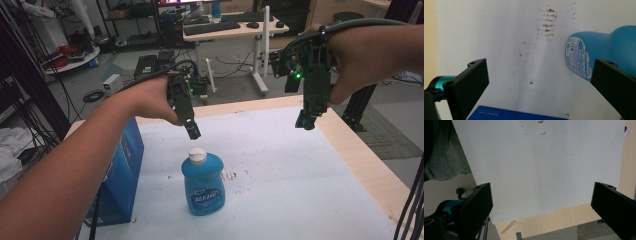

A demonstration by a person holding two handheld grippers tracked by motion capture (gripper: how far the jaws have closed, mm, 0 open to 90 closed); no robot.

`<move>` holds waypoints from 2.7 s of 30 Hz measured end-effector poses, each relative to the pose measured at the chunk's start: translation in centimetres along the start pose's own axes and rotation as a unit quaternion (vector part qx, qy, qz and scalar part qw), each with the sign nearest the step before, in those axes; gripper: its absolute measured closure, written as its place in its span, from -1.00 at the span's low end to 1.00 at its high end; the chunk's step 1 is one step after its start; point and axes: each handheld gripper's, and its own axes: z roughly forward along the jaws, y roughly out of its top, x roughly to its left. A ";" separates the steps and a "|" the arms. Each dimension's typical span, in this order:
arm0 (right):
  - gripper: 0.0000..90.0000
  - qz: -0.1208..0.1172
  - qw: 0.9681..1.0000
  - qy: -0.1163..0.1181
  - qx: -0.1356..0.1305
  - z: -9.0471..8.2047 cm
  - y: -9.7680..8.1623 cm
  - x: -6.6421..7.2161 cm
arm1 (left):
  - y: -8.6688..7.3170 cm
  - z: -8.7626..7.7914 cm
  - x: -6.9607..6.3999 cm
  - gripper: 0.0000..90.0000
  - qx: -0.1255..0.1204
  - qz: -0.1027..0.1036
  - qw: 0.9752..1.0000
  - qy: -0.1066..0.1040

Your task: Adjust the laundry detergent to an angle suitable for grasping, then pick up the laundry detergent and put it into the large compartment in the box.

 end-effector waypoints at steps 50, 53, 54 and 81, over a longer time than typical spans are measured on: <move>-0.93 -0.008 1.000 -0.009 0.005 0.3 -0.1 0.4 | -0.4 -1.9 -1.0 -0.96 -0.015 0.000 1.000 0.011; -0.94 -0.009 1.000 -0.010 0.006 0.2 -0.2 0.5 | -0.5 -2.5 -1.5 -0.96 -0.022 0.003 1.000 0.013; -0.94 -0.009 1.000 -0.010 0.004 0.2 -0.2 0.6 | -0.6 -3.1 -2.0 -0.96 -0.021 0.007 1.000 0.015; -0.94 0.001 1.000 -0.016 0.016 0.5 -0.4 0.9 | -1.2 -3.6 -7.7 -0.96 -0.018 0.051 0.999 0.002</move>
